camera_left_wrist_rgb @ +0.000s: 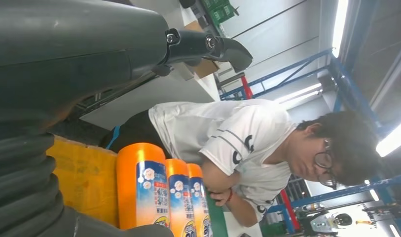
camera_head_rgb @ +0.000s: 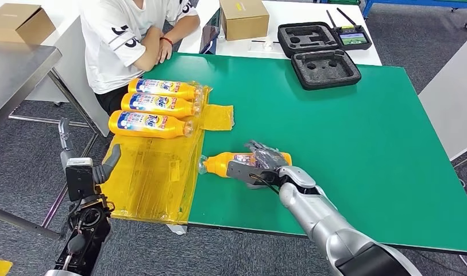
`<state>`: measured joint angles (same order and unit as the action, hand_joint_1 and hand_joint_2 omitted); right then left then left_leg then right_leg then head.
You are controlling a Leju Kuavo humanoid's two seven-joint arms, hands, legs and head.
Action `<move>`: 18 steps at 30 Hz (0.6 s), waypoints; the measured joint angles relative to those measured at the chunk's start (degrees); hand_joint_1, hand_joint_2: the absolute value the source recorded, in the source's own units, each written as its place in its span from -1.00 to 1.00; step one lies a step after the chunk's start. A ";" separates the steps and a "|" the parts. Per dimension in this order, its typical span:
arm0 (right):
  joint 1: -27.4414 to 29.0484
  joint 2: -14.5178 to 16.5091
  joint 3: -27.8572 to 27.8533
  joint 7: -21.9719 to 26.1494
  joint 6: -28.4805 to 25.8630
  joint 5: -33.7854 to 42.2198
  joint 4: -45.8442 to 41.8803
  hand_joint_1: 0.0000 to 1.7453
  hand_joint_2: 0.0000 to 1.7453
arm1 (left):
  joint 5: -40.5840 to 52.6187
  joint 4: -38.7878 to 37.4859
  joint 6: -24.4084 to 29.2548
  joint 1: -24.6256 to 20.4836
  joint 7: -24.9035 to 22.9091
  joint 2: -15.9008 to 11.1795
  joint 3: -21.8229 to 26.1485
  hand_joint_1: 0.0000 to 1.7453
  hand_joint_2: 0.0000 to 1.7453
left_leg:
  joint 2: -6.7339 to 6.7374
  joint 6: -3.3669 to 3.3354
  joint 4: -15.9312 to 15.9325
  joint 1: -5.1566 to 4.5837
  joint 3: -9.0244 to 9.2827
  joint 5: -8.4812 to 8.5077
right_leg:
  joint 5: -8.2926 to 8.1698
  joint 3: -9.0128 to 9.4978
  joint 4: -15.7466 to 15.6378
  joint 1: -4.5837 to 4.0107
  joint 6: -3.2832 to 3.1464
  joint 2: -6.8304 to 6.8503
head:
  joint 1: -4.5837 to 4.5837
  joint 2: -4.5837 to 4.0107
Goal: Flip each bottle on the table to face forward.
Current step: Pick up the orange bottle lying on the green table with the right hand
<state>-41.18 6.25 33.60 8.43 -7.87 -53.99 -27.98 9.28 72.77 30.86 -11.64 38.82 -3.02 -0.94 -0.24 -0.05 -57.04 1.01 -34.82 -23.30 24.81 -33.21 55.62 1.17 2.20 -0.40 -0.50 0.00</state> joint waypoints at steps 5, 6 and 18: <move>-0.47 -0.38 1.19 -3.14 -0.94 -1.78 0.73 -0.91 1.00 | -0.40 -0.25 -0.15 0.03 -0.10 -0.16 -0.17 -1.00 1.00 | 0.00 0.00 0.00 0.00 0.00 0.00 | 0.00 -0.02 0.00 0.00 0.00 -0.01 | 0.00 0.00; -0.57 -0.43 1.40 -3.44 -0.94 -1.94 0.86 -0.87 1.00 | -0.42 -0.34 -0.15 0.01 -0.11 -0.19 -0.22 -1.00 1.00 | 0.00 0.00 0.00 0.00 0.00 0.00 | 0.00 -0.02 0.00 0.00 0.00 -0.01 | 0.00 0.00; -1.14 -1.17 2.99 -5.31 0.27 -3.40 2.00 1.00 1.00 | -1.11 -1.50 -0.22 -0.57 -0.27 -0.26 -1.11 -1.00 1.00 | 0.01 0.00 0.00 0.00 0.03 0.00 | 0.00 0.00 -0.01 0.00 0.00 -0.01 | -0.01 0.00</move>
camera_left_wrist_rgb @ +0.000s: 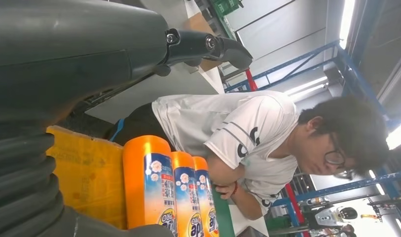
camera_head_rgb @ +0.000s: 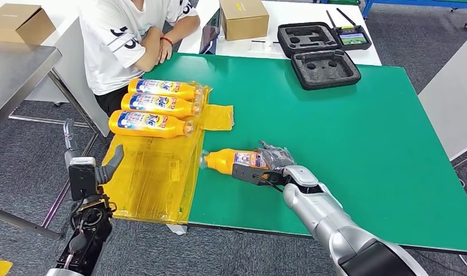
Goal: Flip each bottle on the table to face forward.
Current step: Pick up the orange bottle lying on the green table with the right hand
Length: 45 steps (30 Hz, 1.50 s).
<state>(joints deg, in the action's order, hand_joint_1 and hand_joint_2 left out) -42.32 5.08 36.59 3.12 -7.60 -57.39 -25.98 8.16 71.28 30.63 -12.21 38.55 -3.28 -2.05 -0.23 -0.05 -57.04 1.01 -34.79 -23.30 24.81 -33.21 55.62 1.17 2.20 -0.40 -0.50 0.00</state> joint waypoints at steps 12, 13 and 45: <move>0.51 -0.40 -0.81 8.83 0.64 6.53 -0.29 1.00 1.00 | -1.53 -0.85 -1.53 -0.95 -0.46 0.00 -0.43 -1.00 1.00 | 0.01 0.00 0.00 0.01 0.04 0.00 | 0.00 0.01 0.00 -0.01 0.00 -0.02 | 0.01 0.00; 1.05 -0.40 -1.59 12.62 0.87 9.69 -0.73 1.00 1.00 | -2.08 -0.88 -2.14 -0.96 -0.65 0.01 -0.46 -1.00 1.00 | 0.01 0.00 0.00 0.01 0.03 0.00 | 0.00 0.01 0.00 -0.01 0.00 -0.02 | 0.01 0.00; 18.35 5.66 -11.50 36.77 -2.75 48.95 -23.91 1.00 1.00 | -21.13 8.82 -31.58 3.52 -12.68 1.90 -12.39 -1.00 1.00 | -0.01 0.00 0.01 0.00 -0.13 -0.01 | 0.01 -0.10 -0.01 0.00 0.00 0.00 | 0.02 0.00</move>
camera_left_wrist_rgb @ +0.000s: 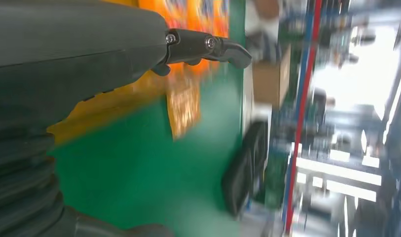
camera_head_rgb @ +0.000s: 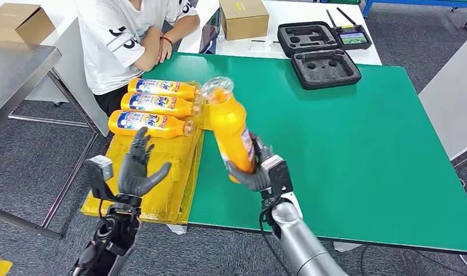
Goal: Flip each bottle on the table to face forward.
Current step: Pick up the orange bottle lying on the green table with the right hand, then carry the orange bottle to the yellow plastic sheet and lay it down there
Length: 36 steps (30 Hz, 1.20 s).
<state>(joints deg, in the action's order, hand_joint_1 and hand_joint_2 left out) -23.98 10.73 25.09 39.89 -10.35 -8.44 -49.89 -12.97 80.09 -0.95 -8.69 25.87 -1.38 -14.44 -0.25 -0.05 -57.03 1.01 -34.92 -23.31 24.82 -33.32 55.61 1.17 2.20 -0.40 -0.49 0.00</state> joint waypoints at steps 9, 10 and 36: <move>0.35 3.89 5.67 0.00 -3.20 -5.68 5.56 1.00 1.00 | -4.95 -3.42 -3.99 -5.25 -2.64 0.38 -6.18 -1.00 1.00 | 0.01 0.00 0.00 0.02 0.02 0.01 | 0.00 0.00 0.01 -0.02 0.00 -0.01 | -0.01 0.00; 0.22 4.23 5.95 0.00 -3.31 -5.94 6.24 1.00 1.00 | -5.56 -4.14 -4.47 -5.75 -2.68 0.38 -6.40 -1.00 1.00 | 0.01 0.00 0.00 0.02 0.02 0.01 | 0.00 0.00 0.01 -0.02 0.00 -0.01 | -0.01 0.00; -1.02 5.16 6.93 -0.02 -0.39 -3.36 12.39 1.00 1.00 | -12.45 -8.08 -10.94 -7.07 -4.33 -0.41 -9.41 -1.00 1.00 | 0.01 0.00 0.00 0.00 0.00 0.00 | 0.00 0.00 0.00 0.00 0.00 -0.01 | -0.02 0.00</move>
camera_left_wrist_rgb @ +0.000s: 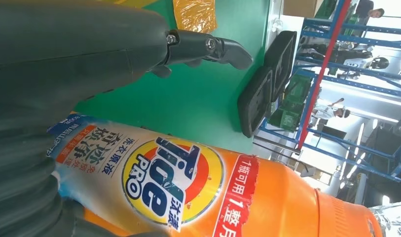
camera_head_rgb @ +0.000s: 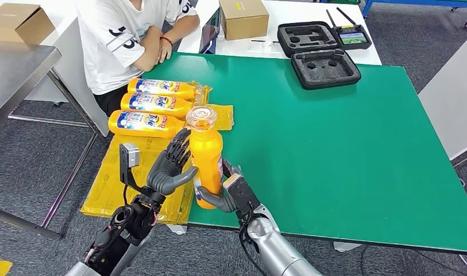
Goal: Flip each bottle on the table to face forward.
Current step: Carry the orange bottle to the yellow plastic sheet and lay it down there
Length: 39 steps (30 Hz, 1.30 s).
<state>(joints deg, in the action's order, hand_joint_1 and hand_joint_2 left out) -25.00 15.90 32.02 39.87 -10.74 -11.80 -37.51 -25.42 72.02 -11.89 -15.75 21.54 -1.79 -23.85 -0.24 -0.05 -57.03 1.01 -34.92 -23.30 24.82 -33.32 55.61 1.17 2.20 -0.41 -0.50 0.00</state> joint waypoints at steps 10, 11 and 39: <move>0.03 0.00 -0.65 0.01 0.43 1.03 -0.33 1.00 1.00 | 1.30 1.44 0.42 0.52 0.78 0.00 0.00 -1.00 1.00 | 0.00 0.00 0.00 0.00 0.01 0.00 | 0.00 0.00 0.00 0.00 0.00 0.00 | 0.00 0.00; 0.03 -0.01 -0.70 0.01 0.45 1.13 -0.40 1.00 1.00 | 1.36 1.57 0.42 0.52 0.78 0.00 0.00 -1.00 1.00 | 0.00 0.00 0.00 0.00 0.01 0.00 | 0.00 0.01 0.00 0.00 0.00 0.00 | 0.01 0.00; 0.32 -0.07 -1.27 0.02 0.40 1.39 -0.96 1.00 1.00 | 3.77 2.26 -2.03 0.58 1.63 -0.01 -0.17 -1.00 1.00 | 0.00 0.00 0.00 0.00 0.01 0.00 | 0.00 0.01 0.00 0.00 0.00 0.00 | 0.00 0.00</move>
<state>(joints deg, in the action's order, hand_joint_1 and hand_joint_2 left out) -24.68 15.82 30.74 39.89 -10.34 -10.42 -38.46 -21.65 74.28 -13.92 -15.17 23.17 -1.80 -24.02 -0.24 -0.05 -57.03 1.01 -34.91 -23.30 24.81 -33.31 55.61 1.17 2.20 -0.41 -0.50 0.00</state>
